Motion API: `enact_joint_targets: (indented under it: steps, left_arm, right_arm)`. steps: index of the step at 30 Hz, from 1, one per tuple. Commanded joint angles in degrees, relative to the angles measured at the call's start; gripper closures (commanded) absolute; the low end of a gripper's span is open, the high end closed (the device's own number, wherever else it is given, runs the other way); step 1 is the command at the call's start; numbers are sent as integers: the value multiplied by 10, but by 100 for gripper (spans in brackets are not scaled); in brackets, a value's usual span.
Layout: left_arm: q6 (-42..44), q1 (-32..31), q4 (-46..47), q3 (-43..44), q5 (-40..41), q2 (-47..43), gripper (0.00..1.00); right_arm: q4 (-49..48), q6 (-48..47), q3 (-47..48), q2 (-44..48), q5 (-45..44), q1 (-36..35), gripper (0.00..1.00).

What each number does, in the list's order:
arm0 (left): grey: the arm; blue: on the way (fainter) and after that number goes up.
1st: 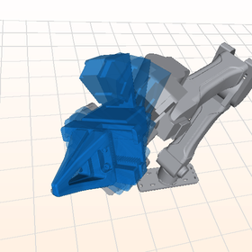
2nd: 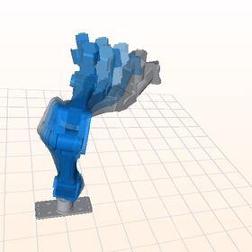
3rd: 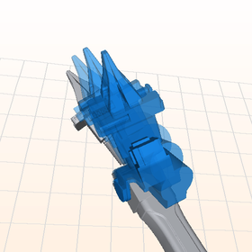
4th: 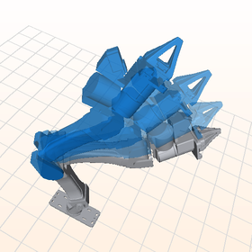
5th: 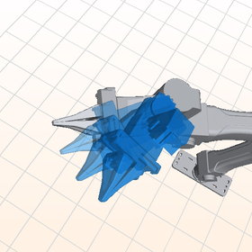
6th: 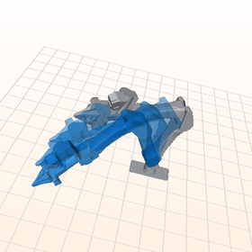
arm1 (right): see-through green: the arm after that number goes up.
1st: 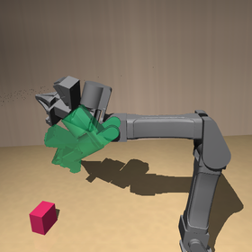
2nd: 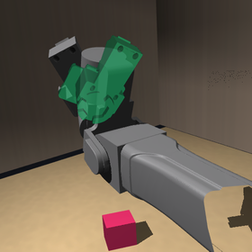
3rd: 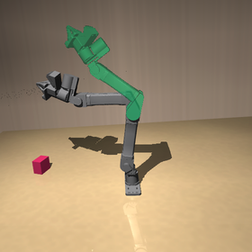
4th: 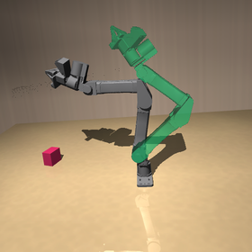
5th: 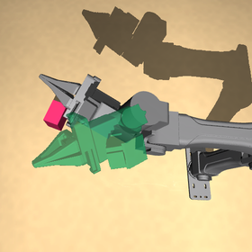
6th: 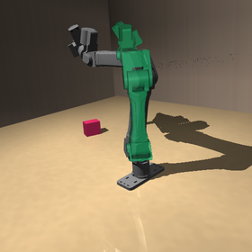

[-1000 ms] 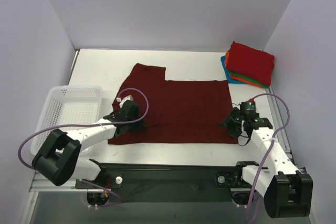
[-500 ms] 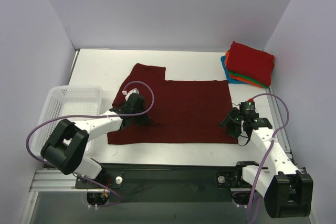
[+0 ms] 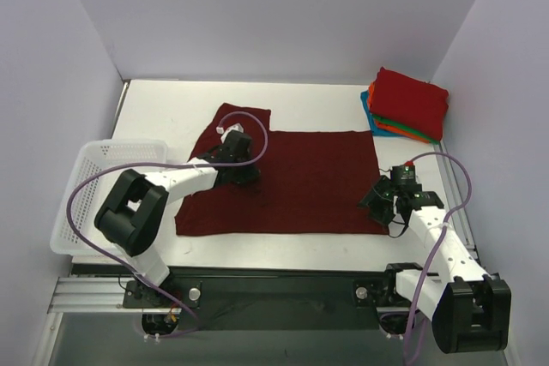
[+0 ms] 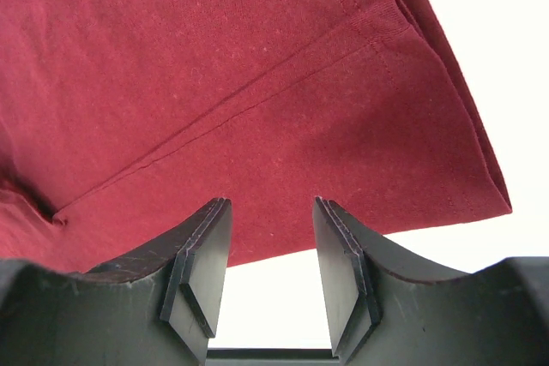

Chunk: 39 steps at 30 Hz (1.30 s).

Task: Fold and stack the t-shirts
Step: Fold the flattened tshirt in 1/3 of the way, then grap the side of the flattened tshirt furthest away from the robot with both arms

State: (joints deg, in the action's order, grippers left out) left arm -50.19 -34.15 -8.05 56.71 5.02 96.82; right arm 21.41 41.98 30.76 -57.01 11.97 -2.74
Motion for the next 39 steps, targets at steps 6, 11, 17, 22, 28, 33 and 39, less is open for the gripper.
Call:
enact_joint_targets:
  steps: [6,11,17,22,28,33,39]
  left_arm:
    - [27,-3,24,64,-25,37,52]
    - [41,10,11,92,-26,25,46]
    - [33,93,-13,143,-18,13,45]
    - [69,150,-51,241,5,61,41]
    - [143,193,-80,388,23,159,35]
    - [172,222,-114,498,17,274,30]
    - [207,251,-144,651,-43,409,25]
  right_arm:
    - [7,-7,19,-6,-26,-7,56]
    - [0,-15,27,-18,-31,-8,56]
    - [-47,-60,68,-64,-10,-7,56]
    - [-89,-94,154,-156,13,-6,56]
    - [-123,-121,240,-271,42,-5,56]
    - [-132,-140,311,-345,73,-5,56]
    - [-138,-158,348,-401,85,-4,56]
